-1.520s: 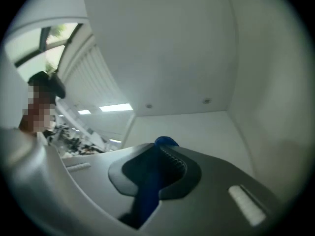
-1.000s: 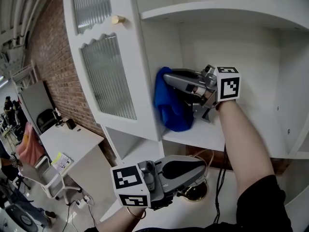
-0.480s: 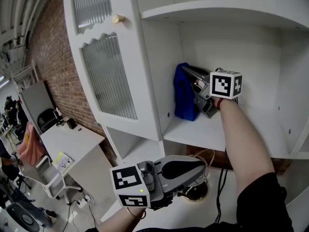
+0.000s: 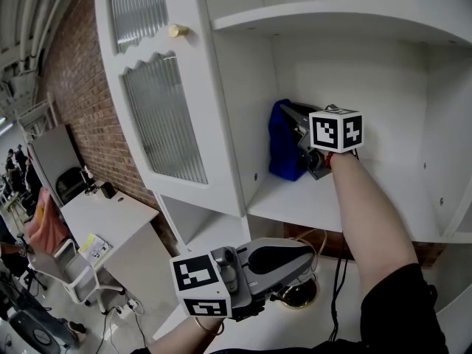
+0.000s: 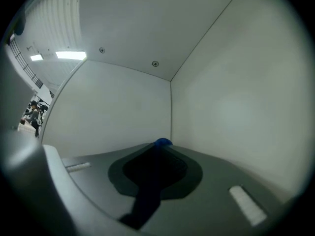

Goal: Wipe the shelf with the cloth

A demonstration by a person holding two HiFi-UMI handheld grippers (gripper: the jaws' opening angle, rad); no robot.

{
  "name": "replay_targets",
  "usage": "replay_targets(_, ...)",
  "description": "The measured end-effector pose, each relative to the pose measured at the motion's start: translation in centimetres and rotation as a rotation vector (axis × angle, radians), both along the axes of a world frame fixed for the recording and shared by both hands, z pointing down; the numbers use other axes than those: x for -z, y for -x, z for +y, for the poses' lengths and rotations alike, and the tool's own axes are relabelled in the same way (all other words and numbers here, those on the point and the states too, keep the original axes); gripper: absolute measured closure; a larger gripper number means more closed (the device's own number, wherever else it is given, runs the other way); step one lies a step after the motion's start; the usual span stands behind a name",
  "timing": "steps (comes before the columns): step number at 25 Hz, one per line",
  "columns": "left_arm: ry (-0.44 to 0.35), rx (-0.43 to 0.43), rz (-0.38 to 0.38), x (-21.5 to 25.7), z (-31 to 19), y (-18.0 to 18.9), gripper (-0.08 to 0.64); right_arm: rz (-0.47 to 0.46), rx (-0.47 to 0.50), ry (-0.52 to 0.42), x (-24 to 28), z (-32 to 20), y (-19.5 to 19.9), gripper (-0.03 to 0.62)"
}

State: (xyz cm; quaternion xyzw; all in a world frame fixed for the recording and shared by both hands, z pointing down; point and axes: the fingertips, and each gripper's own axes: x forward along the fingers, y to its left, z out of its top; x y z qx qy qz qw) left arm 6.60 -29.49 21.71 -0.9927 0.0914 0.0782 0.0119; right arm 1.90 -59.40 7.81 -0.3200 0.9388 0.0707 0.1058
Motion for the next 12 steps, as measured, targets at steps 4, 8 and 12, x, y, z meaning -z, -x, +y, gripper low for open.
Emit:
replay_targets(4, -0.009, 0.019, 0.004, 0.2, -0.1, 0.3, 0.563, -0.034, 0.123, -0.059, 1.0, 1.9, 0.4, 0.572)
replay_targets(8, 0.001, 0.019, 0.014, 0.6, 0.0, 0.6, 0.563, -0.118, 0.58, -0.118, 3.7, 9.9, 3.0, 0.561)
replay_targets(12, -0.004, 0.024, 0.013, 0.7, 0.4, 0.7, 0.563, 0.002, 0.881, -0.103, 3.1, 16.7, 4.9, 0.554)
